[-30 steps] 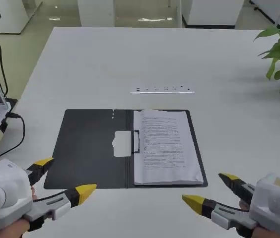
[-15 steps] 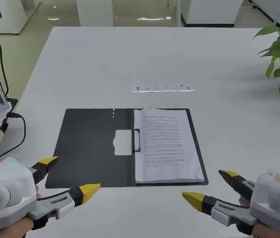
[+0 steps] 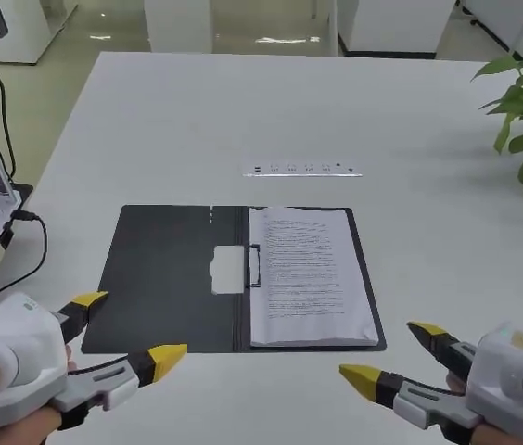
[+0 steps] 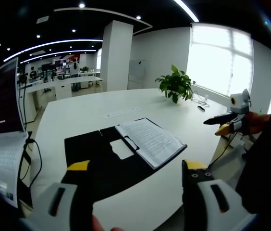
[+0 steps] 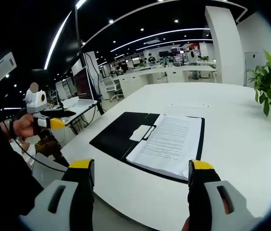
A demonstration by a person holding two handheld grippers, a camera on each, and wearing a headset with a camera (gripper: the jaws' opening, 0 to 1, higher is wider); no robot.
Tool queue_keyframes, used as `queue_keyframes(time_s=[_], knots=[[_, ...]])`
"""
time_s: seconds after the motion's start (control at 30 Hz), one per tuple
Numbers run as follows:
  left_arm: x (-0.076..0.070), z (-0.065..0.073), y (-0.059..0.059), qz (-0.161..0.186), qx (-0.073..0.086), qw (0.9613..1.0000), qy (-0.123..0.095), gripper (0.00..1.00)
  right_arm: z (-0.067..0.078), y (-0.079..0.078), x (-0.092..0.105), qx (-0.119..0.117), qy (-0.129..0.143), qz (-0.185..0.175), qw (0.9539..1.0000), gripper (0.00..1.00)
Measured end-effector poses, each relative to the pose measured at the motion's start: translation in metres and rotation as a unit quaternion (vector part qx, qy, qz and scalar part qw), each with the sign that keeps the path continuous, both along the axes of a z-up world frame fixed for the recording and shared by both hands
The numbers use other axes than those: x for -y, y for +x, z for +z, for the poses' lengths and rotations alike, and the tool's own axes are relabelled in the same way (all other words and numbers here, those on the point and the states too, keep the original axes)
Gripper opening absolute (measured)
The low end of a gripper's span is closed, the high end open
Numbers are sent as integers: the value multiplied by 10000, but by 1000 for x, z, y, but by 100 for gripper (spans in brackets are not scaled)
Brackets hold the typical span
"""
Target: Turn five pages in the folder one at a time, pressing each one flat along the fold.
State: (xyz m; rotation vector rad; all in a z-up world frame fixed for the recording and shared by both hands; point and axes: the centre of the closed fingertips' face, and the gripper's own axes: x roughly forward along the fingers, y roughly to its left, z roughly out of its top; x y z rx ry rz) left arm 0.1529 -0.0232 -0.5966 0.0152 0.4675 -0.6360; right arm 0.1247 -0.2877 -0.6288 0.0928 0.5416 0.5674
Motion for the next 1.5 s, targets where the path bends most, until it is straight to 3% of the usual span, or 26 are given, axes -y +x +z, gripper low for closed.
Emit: queue_keyframes(time_s=[0.4, 1.5], knots=[[-6, -2, -4, 69, -22, 10000, 10, 76, -4, -6, 3, -31, -14, -38, 10000, 80], [-8, -3, 1, 14, -26, 9999, 101, 76, -3, 0, 8, -6, -112, -28, 9999, 80]])
